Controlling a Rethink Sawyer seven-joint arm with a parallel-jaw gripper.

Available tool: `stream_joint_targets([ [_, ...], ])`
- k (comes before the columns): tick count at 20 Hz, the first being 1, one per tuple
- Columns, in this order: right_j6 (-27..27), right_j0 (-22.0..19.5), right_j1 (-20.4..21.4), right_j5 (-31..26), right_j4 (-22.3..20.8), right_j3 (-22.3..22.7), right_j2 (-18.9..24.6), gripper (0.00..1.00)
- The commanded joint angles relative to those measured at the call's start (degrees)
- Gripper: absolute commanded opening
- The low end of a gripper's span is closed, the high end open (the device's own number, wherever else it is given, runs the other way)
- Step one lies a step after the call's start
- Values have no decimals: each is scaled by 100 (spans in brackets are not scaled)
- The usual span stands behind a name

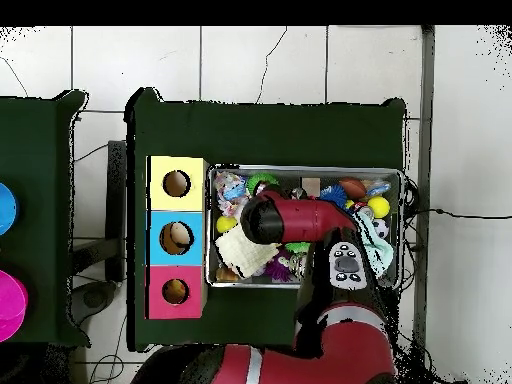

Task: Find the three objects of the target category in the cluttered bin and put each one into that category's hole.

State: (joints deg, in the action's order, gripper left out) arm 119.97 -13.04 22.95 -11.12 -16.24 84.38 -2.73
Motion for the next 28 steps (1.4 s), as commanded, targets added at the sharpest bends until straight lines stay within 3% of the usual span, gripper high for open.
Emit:
stream_joint_targets([
  [1,355,107,182,-421,-72,467,32,100],
  [10,354,102,479,-521,-51,628,-96,100],
  [20,302,-262,-358,322,-301,249,-27,100],
  [28,352,-262,-550,378,-214,323,-117,100],
])
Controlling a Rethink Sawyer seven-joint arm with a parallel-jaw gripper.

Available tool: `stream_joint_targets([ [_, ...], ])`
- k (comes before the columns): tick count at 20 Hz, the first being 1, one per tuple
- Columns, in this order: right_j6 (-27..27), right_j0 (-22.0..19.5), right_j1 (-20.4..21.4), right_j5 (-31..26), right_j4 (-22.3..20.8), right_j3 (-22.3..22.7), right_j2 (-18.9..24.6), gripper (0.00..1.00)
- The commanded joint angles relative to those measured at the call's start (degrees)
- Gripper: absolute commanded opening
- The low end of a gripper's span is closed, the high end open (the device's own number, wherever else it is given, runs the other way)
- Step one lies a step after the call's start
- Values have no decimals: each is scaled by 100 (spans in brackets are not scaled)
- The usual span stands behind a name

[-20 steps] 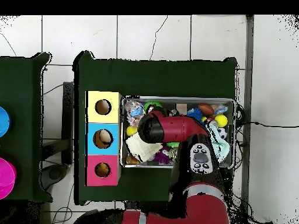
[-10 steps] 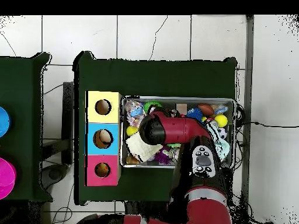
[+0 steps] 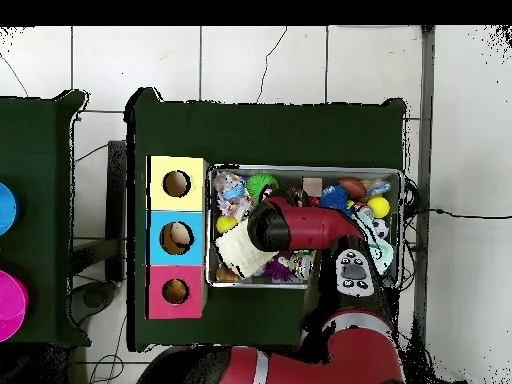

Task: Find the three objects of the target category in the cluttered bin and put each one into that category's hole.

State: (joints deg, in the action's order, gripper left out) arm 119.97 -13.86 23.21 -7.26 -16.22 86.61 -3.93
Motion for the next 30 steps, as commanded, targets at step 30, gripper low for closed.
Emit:
stream_joint_targets([
  [30,318,264,-217,-1304,223,57,-1033,100],
])
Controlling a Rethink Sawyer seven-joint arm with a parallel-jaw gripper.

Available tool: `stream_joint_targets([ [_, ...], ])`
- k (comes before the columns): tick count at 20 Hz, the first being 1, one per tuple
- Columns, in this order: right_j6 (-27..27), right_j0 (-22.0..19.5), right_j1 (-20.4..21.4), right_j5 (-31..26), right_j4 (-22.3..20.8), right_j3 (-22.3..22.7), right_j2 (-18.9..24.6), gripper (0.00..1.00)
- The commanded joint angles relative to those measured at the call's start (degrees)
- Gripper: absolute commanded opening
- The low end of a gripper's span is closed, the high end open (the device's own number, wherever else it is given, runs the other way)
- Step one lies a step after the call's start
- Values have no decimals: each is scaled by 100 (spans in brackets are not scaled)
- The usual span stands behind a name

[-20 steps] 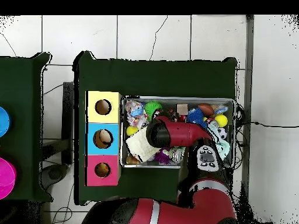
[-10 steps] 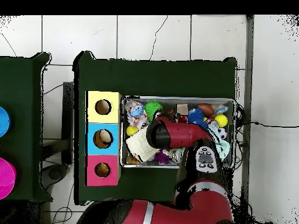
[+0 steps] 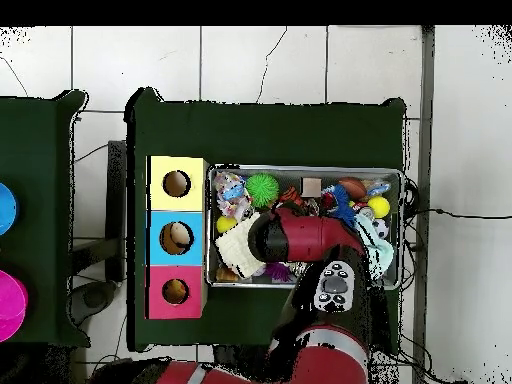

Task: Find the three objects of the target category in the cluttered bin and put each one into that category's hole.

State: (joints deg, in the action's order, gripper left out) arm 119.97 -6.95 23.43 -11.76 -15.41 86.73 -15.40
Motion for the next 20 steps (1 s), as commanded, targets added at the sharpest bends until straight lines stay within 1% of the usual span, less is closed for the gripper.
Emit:
stream_joint_targets([
  [1,226,-553,-337,-772,101,-6,287,100],
  [2,133,-679,-435,-690,60,-58,459,100],
  [3,121,-718,-502,-611,33,-83,530,100],
  [4,45,-864,-569,-482,0,-70,746,100],
  [7,-60,-1043,-576,-338,-59,11,1099,100],
  [8,-68,-1141,-504,-268,-45,131,1307,100],
  [9,-78,-1181,-440,-273,-43,178,1424,100],
  [10,-84,-1246,-284,-271,-18,320,1614,100],
  [11,-103,-1266,-186,-339,-4,330,1689,100],
  [12,-123,-1321,-16,-374,14,455,1854,100],
  [13,-127,-1348,44,-434,35,468,1939,100],
  [14,-112,-1442,182,-404,60,610,2130,100],
  [16,-79,-1482,354,-363,25,734,2258,100],
  [18,-117,-1652,514,-323,4,889,2504,100],
  [20,-191,-1818,644,-405,17,990,2757,100],
])
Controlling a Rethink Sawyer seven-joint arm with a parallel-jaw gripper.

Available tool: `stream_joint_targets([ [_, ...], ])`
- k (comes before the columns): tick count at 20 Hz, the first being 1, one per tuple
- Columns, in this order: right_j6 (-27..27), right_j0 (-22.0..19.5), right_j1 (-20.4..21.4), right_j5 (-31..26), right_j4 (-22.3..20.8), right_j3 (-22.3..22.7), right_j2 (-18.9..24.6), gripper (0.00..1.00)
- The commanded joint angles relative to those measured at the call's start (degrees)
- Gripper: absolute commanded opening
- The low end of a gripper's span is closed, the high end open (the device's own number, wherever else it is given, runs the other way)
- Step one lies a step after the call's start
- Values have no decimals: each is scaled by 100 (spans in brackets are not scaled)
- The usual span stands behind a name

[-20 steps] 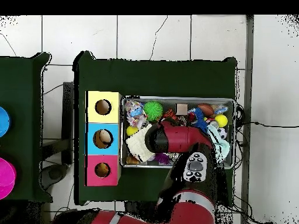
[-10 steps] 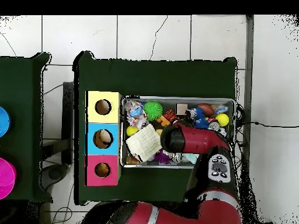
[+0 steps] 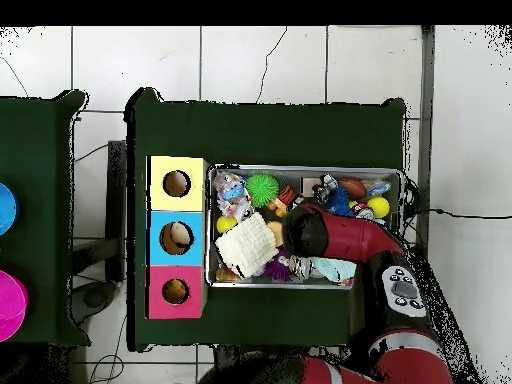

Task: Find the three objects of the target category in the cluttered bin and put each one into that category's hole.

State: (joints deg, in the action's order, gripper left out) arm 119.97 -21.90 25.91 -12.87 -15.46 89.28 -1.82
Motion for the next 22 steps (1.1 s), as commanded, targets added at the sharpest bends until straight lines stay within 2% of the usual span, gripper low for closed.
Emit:
stream_joint_targets([
  [1,-198,-330,428,-349,15,736,1440,100],
  [4,-298,-336,593,-630,-12,704,1487,100],
  [7,-335,-338,639,-622,-101,634,1532,100],
  [9,-365,-384,522,-530,-169,532,1589,100],
  [12,-324,-434,6,-80,-373,267,1582,100],
  [15,-219,-398,-245,210,-471,166,1513,100],
  [22,89,-24,-494,516,-643,-176,847,100],
])
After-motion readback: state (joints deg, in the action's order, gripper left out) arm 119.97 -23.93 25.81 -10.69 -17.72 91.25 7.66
